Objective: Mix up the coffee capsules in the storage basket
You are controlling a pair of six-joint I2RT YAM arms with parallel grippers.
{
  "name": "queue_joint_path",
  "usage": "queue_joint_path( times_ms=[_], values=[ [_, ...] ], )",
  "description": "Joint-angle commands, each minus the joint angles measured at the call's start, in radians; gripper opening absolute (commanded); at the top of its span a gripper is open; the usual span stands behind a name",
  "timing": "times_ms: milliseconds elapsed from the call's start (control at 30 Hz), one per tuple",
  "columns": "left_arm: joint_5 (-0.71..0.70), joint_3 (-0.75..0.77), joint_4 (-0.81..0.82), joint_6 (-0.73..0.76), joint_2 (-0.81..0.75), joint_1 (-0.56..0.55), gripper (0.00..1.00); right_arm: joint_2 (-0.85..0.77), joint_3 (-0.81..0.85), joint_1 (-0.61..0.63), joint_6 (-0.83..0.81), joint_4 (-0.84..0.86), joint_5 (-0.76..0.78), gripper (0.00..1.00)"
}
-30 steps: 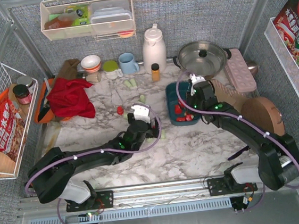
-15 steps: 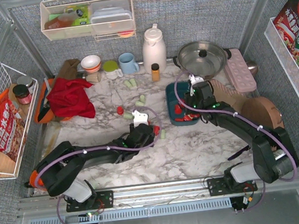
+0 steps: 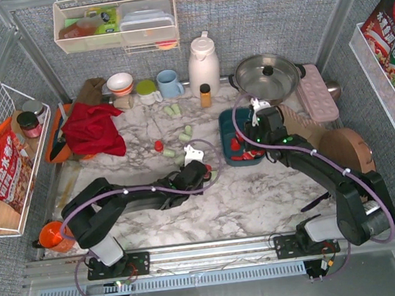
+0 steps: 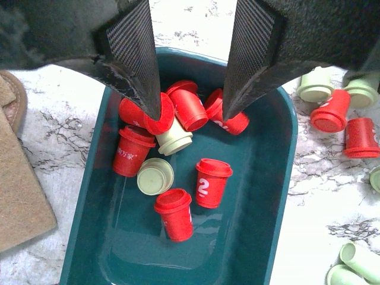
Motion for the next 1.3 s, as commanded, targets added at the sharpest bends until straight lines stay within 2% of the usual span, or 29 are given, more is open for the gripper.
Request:
queue_joint_path(
  times_ms=[0,100,367,433,633,867,1100,1267],
  values=[
    [0.084,0.010,-0.012,0.032,0.016,0.001,0.34,-0.017,0.016,0.000,0.000,-0.016,-0.015,0.49],
    [0.122,-0.022,0.050,0.082,-0.026,0.000,0.28,-0.038,0.033,0.000,0.005,-0.046,-0.059,0.50],
    [0.306,-0.199,0.457,0.302,-0.245,-0.015,0.28,-0.092,0.065,0.031,0.111,-0.099,-0.379,0.60],
    [0.318,-0.204,0.500,0.360,-0.264,-0.020,0.28,-0.104,0.068,0.065,0.146,-0.100,-0.413,0.63],
    [0.333,-0.194,0.612,0.426,-0.247,-0.021,0.28,-0.142,0.086,0.164,0.186,-0.092,-0.424,0.68],
    [0.329,-0.212,0.721,0.433,-0.249,-0.021,0.28,-0.146,0.086,0.201,0.201,-0.097,-0.422,0.70],
    [0.344,-0.215,0.767,0.443,-0.264,-0.021,0.28,-0.117,0.073,0.210,0.214,-0.097,-0.429,0.69],
    [0.315,-0.220,0.792,0.437,-0.273,-0.021,0.29,-0.103,0.061,0.218,0.233,-0.077,-0.429,0.65]
  ],
)
